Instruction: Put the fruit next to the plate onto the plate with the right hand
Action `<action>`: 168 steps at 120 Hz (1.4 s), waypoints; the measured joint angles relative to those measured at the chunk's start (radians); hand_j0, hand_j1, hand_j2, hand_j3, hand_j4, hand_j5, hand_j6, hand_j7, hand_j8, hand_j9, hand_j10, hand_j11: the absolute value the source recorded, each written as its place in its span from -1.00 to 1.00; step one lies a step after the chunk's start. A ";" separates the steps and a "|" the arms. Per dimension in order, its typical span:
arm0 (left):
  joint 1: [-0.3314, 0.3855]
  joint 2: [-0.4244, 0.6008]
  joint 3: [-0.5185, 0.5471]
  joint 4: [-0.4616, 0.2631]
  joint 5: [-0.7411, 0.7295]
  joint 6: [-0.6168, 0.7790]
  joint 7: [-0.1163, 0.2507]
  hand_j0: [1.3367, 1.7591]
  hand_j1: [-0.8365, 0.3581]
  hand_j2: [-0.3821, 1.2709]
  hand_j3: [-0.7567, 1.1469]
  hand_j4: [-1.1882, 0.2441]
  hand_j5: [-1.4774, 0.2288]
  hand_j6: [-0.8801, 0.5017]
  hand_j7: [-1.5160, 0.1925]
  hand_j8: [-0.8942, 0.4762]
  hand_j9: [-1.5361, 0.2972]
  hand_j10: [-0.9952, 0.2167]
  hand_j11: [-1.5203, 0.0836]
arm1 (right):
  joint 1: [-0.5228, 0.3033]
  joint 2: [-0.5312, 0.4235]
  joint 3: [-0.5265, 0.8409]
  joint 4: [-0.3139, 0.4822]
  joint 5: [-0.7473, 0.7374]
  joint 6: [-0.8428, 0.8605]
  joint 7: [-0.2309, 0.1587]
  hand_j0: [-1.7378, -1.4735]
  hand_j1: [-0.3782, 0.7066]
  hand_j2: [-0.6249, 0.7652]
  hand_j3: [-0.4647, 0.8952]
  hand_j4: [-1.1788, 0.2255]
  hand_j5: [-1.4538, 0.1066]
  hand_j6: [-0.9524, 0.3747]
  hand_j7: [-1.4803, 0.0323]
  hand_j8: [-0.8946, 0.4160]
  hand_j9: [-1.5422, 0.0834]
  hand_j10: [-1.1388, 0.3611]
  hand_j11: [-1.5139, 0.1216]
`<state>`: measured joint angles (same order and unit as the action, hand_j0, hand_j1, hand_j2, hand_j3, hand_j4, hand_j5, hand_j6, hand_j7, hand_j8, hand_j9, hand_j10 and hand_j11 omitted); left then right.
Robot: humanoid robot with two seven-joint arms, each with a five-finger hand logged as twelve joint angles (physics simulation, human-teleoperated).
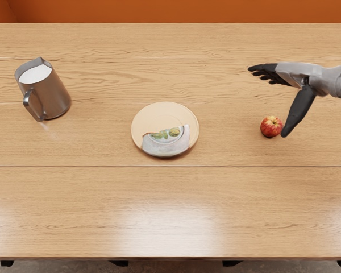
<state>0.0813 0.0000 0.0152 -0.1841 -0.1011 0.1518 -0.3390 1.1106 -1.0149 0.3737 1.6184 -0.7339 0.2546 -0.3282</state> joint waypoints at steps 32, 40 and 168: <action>0.000 0.000 0.000 0.000 0.000 0.000 0.000 0.52 0.49 -0.48 -0.21 0.31 0.36 -0.08 0.40 -0.06 0.33 0.24 0.50 | -0.057 0.050 -0.120 0.019 -0.073 -0.301 -0.050 -0.40 -0.86 -0.11 -0.32 0.61 0.79 0.36 0.88 0.29 0.83 0.46 0.78; 0.000 0.000 0.000 0.000 0.000 0.000 0.000 0.52 0.49 -0.48 -0.21 0.31 0.36 -0.08 0.40 -0.06 0.33 0.24 0.50 | -0.086 0.062 -0.127 0.019 -0.099 -0.349 -0.054 -0.40 -0.84 -0.11 -0.32 0.60 0.78 0.35 0.87 0.28 0.82 0.44 0.77; 0.000 0.000 0.000 0.000 0.000 0.000 0.000 0.52 0.49 -0.48 -0.21 0.31 0.36 -0.08 0.40 -0.06 0.33 0.23 0.50 | -0.232 0.298 -0.161 -0.230 -0.266 -0.610 -0.055 -0.40 -0.23 -0.19 -0.32 0.21 0.32 -0.07 0.39 -0.14 0.37 0.08 0.33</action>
<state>0.0813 0.0000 0.0152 -0.1841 -0.1010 0.1518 -0.3391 0.8789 -0.7170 0.2128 1.3880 -0.9994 -0.3558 -0.3833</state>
